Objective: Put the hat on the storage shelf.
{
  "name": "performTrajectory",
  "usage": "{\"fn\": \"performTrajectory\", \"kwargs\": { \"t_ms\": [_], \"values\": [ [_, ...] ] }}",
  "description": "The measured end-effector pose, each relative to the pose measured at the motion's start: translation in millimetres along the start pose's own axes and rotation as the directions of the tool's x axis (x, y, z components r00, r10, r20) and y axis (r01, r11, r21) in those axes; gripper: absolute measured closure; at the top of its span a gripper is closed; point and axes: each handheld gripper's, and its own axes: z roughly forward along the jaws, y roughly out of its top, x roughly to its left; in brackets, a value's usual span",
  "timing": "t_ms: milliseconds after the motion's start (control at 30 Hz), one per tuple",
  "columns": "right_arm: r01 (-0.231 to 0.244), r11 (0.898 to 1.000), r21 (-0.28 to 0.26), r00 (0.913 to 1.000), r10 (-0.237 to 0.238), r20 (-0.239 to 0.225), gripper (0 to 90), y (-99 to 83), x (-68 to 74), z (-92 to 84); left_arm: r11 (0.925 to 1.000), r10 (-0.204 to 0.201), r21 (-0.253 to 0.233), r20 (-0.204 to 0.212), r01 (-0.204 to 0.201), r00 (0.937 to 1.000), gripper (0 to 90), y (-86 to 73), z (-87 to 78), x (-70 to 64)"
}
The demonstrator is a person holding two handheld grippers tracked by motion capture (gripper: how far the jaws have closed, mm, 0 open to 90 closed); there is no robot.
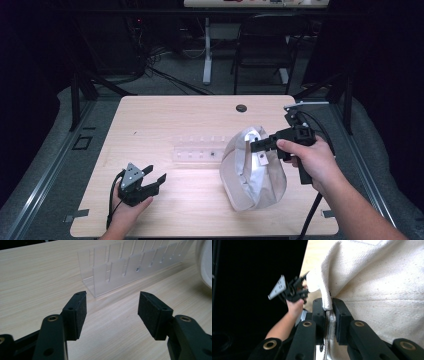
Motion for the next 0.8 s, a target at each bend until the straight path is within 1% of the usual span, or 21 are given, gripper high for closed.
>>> {"fn": "performTrajectory", "kwargs": {
  "t_ms": [100, 167, 233, 267, 333, 400, 467, 500, 567, 667, 733, 800],
  "values": [
    [0.001, 1.000, -0.015, 1.0000, -0.001, -0.004, 81.5, 3.9, 2.2, -2.2, 0.9999, 0.011, 0.007, 0.010, -0.011, 0.9999, 39.3, 0.2, 0.5, -2.7],
    [-0.002, 0.999, -0.035, 1.0000, 0.001, -0.009, 81.5, 10.2, 7.1, -3.2, 0.9999, 0.014, 0.006, 0.013, -0.015, 0.9998, 38.8, -0.2, 1.9, -5.1],
    [0.002, 0.999, -0.037, 0.9999, -0.002, -0.011, 81.5, 12.1, 8.3, -3.1, 0.9999, 0.015, 0.007, 0.017, -0.015, 0.9997, 38.5, -0.2, 2.0, -5.4],
    [0.002, 0.999, -0.048, 0.9999, -0.003, -0.011, 81.5, 16.1, 11.9, -2.3, 0.9999, 0.012, 0.007, 0.019, -0.012, 0.9998, 38.3, -0.3, 2.1, -5.7],
    [-0.001, 0.999, -0.048, 1.0000, 0.001, -0.009, 81.5, 17.5, 13.2, -2.4, 0.9999, 0.013, 0.007, 0.019, -0.013, 0.9997, 38.3, -0.5, 2.2, -6.3],
    [0.001, 0.998, -0.064, 1.0000, -0.001, -0.009, 81.5, 22.9, 17.6, -1.7, 0.9997, 0.022, 0.011, 0.019, -0.022, 0.9996, 38.3, -0.7, 3.1, -7.1],
    [0.001, 0.998, -0.065, 1.0000, -0.001, -0.010, 81.5, 24.9, 19.2, -2.0, 0.9995, 0.025, 0.017, 0.022, -0.026, 0.9994, 38.3, -0.5, 3.3, -7.6],
    [0.001, 0.997, -0.077, 0.9999, -0.002, -0.015, 81.5, 29.4, 23.0, -2.0, 0.9995, 0.025, 0.019, 0.024, -0.026, 0.9994, 38.2, -0.5, 3.8, -8.6],
    [0.000, 0.996, -0.086, 0.9999, -0.002, -0.017, 81.5, 30.7, 24.2, -1.6, 0.9994, 0.030, 0.018, 0.027, -0.030, 0.9992, 38.0, -0.4, 4.1, -8.9],
    [0.002, 0.995, -0.099, 0.9997, -0.004, -0.025, 81.5, 36.8, 28.6, -1.2, 0.9995, 0.024, 0.017, 0.034, -0.025, 0.9991, 37.1, -0.3, 4.2, -10.4],
    [-0.007, 0.994, -0.113, 0.9993, 0.002, -0.036, 81.5, 43.2, 32.0, 0.2, 0.9996, 0.022, 0.015, 0.034, -0.022, 0.9992, 36.3, 0.0, 4.0, -10.8],
    [-0.006, 0.993, -0.116, 0.9993, 0.001, -0.037, 81.5, 44.7, 32.4, 0.6, 0.9997, 0.019, 0.012, 0.036, -0.019, 0.9992, 36.2, 0.0, 4.1, -10.8]
  ]
}}
